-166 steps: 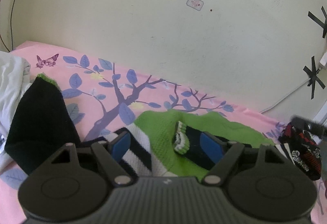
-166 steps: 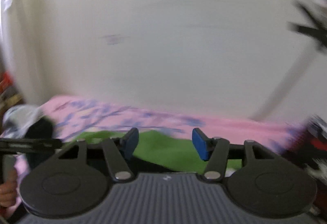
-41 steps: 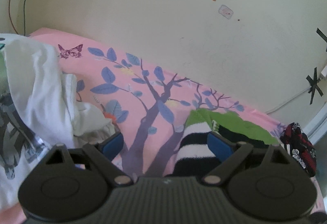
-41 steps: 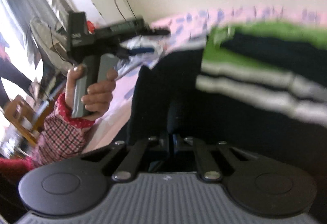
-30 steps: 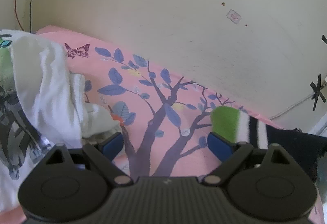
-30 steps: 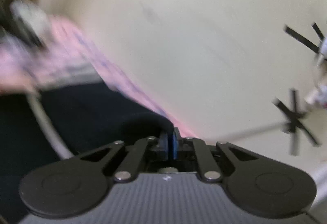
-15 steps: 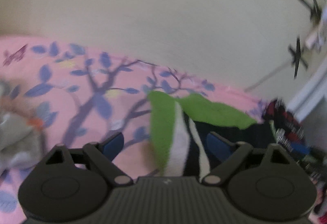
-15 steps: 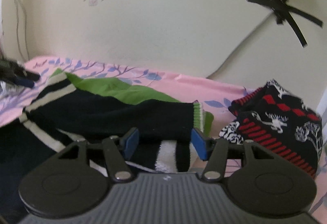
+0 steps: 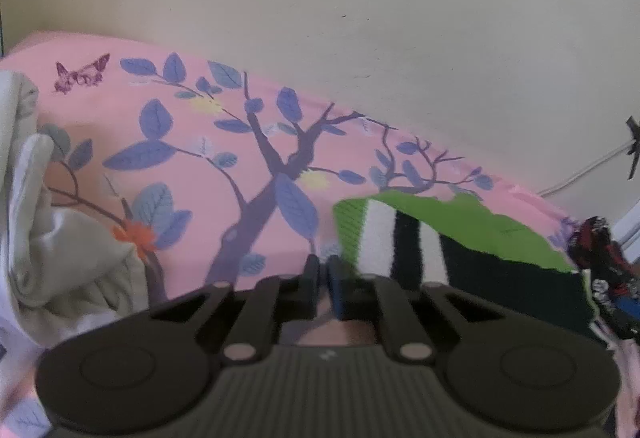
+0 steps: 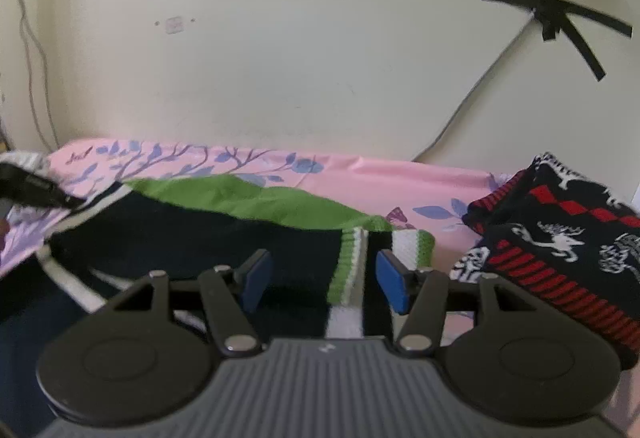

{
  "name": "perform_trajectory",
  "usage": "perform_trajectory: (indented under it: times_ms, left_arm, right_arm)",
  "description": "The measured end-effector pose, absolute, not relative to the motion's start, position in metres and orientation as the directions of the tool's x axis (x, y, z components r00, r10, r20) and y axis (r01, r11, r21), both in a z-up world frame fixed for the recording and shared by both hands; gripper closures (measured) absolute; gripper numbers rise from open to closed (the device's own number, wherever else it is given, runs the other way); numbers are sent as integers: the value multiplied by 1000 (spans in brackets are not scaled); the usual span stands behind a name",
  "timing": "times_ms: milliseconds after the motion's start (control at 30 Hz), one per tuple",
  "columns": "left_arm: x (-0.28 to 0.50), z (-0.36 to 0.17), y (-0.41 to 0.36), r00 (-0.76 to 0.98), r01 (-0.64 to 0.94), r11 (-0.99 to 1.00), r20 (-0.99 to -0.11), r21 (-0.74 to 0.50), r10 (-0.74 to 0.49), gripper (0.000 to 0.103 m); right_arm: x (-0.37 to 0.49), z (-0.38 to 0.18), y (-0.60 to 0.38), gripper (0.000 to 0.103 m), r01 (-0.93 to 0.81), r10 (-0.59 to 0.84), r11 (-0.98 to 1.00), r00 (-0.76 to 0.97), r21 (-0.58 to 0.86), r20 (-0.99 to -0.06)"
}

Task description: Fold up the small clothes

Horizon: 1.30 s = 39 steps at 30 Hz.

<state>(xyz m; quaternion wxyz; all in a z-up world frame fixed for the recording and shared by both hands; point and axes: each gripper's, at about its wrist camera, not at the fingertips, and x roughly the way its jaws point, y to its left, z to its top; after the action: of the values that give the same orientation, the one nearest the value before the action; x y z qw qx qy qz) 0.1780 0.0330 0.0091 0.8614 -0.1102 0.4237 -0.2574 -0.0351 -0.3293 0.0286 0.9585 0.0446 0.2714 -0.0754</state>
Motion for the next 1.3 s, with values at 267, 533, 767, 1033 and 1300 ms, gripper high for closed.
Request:
perform_trajectory:
  times_ms: [267,533,767,1033,1300]
  left_arm:
    - [154,30,20,467,475,752,-594,-456,-655,44]
    - [144,17,-5,499,514,806,-663,-292,-558,44]
    - [134,16,-13,556,543,823,-664,-166,-500,41]
    - [111,57,9,521,606,730,-537,-314,-663,44]
    - [96,21,-26,560,619,785,-690,-19,-458,30]
  right_arm:
    - [2,-2,-366,85,296,-46,907,776,298,-630]
    - [-49,16,-347,103,299,-101,910,833,289,-544]
    - [-48,2,-341,93,317,-152,926,812,206,-564]
    - [-112,18,-335,42,284,-131,920,873,270,-469]
    - [-87,4,-327,80,221,-36,925,860,309,-508]
